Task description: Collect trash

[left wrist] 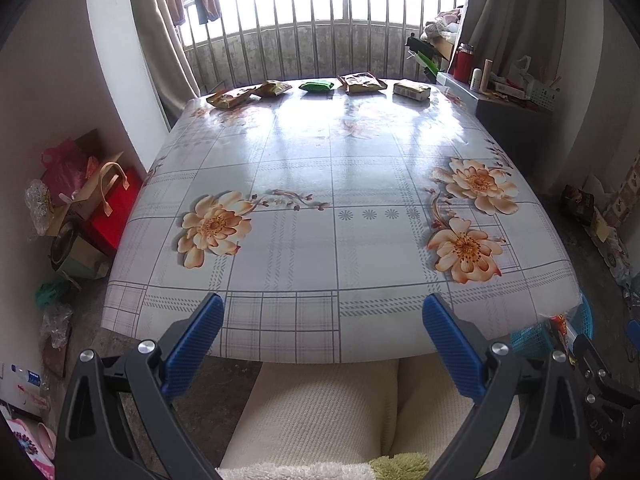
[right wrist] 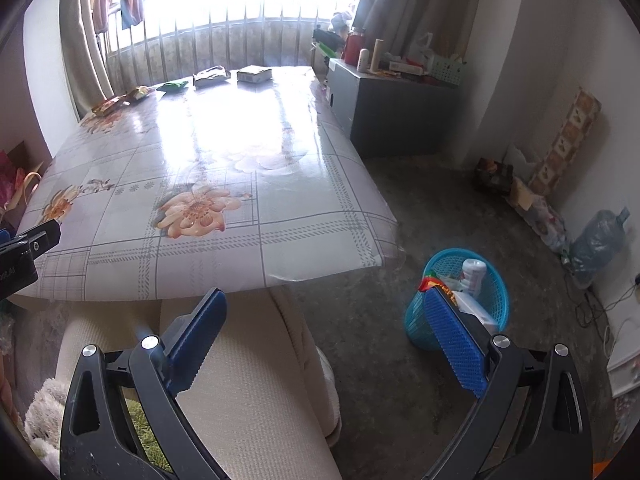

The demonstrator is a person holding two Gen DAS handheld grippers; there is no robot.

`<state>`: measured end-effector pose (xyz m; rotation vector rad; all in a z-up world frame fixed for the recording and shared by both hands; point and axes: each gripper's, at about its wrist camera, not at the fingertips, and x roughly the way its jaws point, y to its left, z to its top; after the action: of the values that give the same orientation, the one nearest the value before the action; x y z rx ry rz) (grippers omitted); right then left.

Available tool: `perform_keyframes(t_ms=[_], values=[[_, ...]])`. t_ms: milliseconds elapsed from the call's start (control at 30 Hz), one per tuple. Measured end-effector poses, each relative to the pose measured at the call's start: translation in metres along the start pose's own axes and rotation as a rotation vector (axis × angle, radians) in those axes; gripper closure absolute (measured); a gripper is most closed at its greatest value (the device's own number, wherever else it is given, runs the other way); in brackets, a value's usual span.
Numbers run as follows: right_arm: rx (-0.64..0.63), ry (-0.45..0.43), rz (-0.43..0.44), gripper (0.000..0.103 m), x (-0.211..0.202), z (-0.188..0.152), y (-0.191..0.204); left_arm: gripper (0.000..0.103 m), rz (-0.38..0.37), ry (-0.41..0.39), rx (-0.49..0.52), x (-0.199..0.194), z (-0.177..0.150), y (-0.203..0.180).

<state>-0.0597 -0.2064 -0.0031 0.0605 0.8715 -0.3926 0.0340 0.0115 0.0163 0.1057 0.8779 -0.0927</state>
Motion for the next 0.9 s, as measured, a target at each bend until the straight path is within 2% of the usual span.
perform_keyframes(t_ms=[200,900], values=[[-0.004,-0.004,-0.001,0.008,-0.0016,0.0011,0.0009,0.006,0.007,-0.001,-0.020,-0.0002,0.0003,0.0051],[0.009,0.001,-0.009,0.008,-0.0009,-0.0001,-0.0048,0.006,0.005,0.003,0.009,0.0005,-0.0024,-0.0005]])
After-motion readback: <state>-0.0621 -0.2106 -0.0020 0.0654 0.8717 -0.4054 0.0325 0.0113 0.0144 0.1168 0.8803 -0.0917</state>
